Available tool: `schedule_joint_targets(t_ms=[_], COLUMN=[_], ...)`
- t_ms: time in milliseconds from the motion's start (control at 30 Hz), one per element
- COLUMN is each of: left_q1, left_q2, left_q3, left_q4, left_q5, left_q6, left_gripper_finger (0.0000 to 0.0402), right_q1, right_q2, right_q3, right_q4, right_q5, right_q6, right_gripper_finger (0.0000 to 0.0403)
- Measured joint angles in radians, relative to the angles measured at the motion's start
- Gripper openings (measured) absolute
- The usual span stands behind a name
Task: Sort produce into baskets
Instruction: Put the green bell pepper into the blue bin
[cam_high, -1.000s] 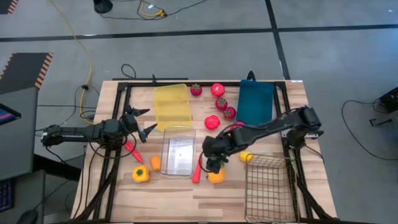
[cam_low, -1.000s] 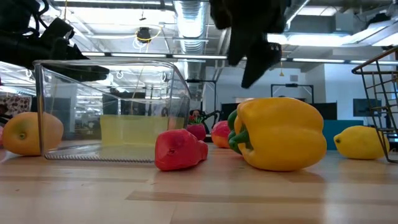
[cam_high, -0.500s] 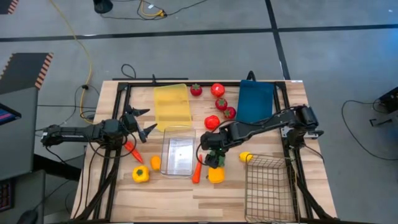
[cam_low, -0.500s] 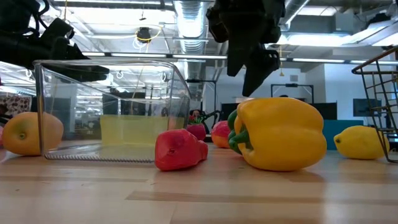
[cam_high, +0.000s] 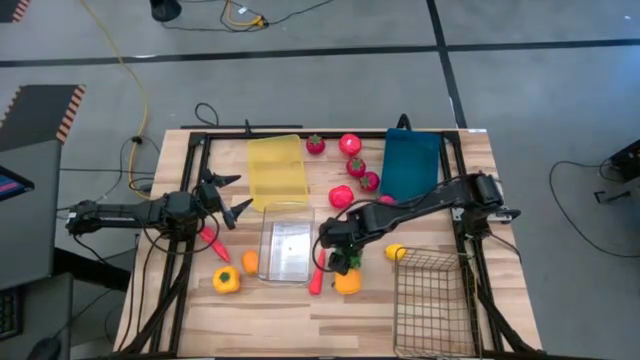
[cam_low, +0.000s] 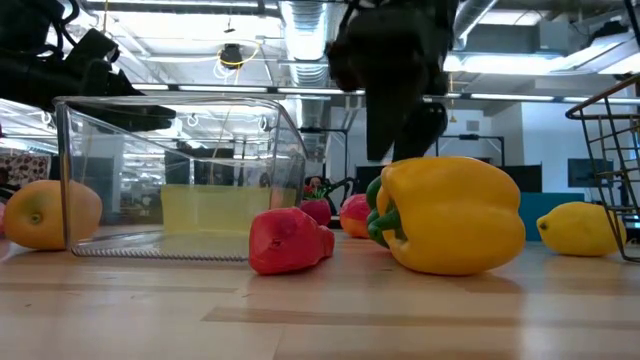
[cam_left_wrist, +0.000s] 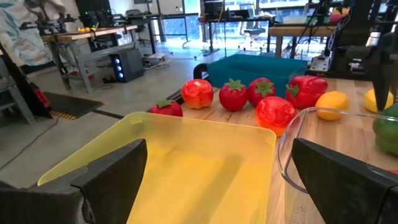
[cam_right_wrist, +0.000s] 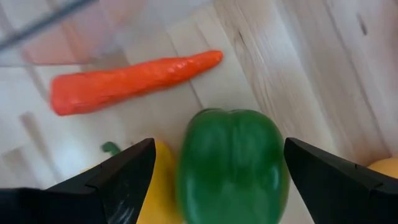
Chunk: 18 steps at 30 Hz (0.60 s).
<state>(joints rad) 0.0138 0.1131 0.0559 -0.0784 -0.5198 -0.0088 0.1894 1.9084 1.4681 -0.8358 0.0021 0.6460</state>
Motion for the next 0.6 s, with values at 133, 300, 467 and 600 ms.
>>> schedule_joint_targets(t_ms=[133,300,467,600], left_q1=[0.000,0.000,0.000,0.000], left_q2=[0.000,0.000,0.000,0.000], left_q3=[0.000,0.000,0.000,0.000], left_q4=[0.000,0.000,0.000,0.000], left_q5=[0.001,0.001,0.000,0.000], left_q6=[0.000,0.000,0.000,0.000], left_gripper_finger=[0.0388,0.0388,0.0388,0.0388], right_q1=[0.000,0.005,0.005,0.005], right_q2=[0.035,0.061,0.061,0.061], right_q3=[0.000,0.000,0.000,0.000], right_q4=[-0.013,-0.023,-0.027,-0.044], right_q5=[-0.001,-0.001,-0.001,-0.004], right_q6=[0.000,0.000,0.000,0.000], right_gripper_finger=[0.0381,0.0381,0.0381,0.0369])
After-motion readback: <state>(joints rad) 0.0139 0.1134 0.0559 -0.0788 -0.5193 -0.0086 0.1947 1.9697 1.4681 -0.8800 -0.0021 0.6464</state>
